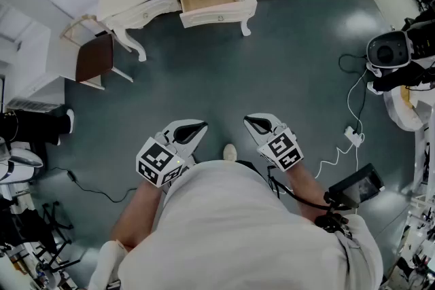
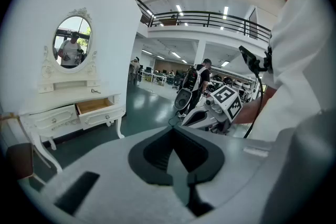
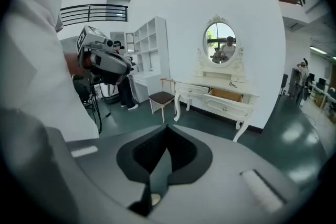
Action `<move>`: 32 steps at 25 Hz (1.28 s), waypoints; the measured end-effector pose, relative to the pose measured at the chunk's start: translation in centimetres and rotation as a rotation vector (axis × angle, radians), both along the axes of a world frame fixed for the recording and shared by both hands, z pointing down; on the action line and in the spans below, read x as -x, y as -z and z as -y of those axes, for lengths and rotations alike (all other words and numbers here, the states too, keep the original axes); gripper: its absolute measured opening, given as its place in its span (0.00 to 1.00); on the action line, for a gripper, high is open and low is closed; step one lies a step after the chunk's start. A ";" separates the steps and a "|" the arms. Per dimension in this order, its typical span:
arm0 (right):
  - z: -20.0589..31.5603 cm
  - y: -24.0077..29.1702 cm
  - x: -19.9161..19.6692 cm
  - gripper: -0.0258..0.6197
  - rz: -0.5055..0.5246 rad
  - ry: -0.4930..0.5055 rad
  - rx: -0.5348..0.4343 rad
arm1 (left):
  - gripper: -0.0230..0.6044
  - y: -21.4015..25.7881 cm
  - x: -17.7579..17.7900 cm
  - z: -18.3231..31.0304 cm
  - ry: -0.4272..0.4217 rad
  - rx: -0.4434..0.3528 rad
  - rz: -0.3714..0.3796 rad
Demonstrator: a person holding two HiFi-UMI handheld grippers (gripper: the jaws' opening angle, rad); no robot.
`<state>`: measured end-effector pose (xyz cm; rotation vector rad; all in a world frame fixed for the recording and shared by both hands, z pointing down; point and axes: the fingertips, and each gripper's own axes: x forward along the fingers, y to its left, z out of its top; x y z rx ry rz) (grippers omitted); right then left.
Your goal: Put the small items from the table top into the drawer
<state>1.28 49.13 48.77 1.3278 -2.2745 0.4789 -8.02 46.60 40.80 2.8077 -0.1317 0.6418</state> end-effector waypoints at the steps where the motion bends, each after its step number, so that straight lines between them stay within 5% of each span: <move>1: -0.2 -0.1 0.2 0.04 -0.006 0.005 0.007 | 0.04 -0.2 0.4 -0.1 0.007 0.007 0.004; 16: 0.6 -1.6 0.2 0.04 0.018 0.051 0.042 | 0.04 -1.4 1.3 1.0 0.083 0.042 0.019; 24: 8.8 -2.4 -0.2 0.07 0.008 -0.020 0.057 | 0.04 -2.4 1.3 9.6 0.033 0.069 -0.022; 32: 22.6 -0.5 -2.9 0.09 -0.073 -0.128 0.049 | 0.04 -0.3 0.4 23.0 -0.065 0.044 -0.091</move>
